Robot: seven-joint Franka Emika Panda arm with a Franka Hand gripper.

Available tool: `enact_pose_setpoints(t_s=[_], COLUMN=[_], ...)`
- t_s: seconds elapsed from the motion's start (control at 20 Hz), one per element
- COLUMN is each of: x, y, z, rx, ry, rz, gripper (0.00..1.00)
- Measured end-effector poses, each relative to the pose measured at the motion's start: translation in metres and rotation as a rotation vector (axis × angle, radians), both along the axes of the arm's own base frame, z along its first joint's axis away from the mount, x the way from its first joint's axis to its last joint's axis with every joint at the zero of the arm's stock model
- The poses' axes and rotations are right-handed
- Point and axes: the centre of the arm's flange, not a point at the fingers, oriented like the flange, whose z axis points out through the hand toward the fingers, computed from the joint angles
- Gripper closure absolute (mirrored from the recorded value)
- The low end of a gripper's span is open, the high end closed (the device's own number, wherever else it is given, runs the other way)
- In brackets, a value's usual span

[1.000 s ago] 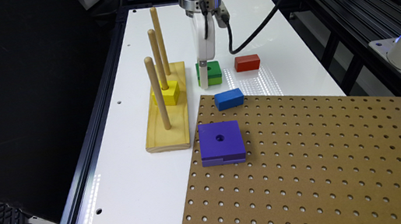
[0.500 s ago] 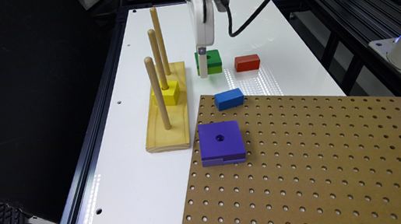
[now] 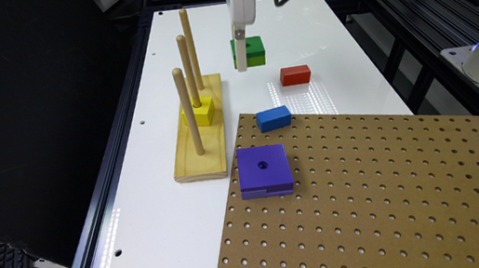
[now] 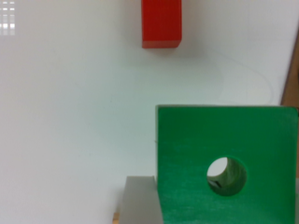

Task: Pick up green block.

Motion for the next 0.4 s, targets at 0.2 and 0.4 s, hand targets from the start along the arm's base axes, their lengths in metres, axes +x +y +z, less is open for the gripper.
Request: enact_pose_setpoints(t_s=[0.2, 0.4], x=[-0.003, -0.007], y=[0.001, 0.003], z=[0.024, 0.058], rx=[-0.007, -0.014], ry=[0.0, -0.007], rz=[0.001, 0.0], gripper=[1.0, 1.0])
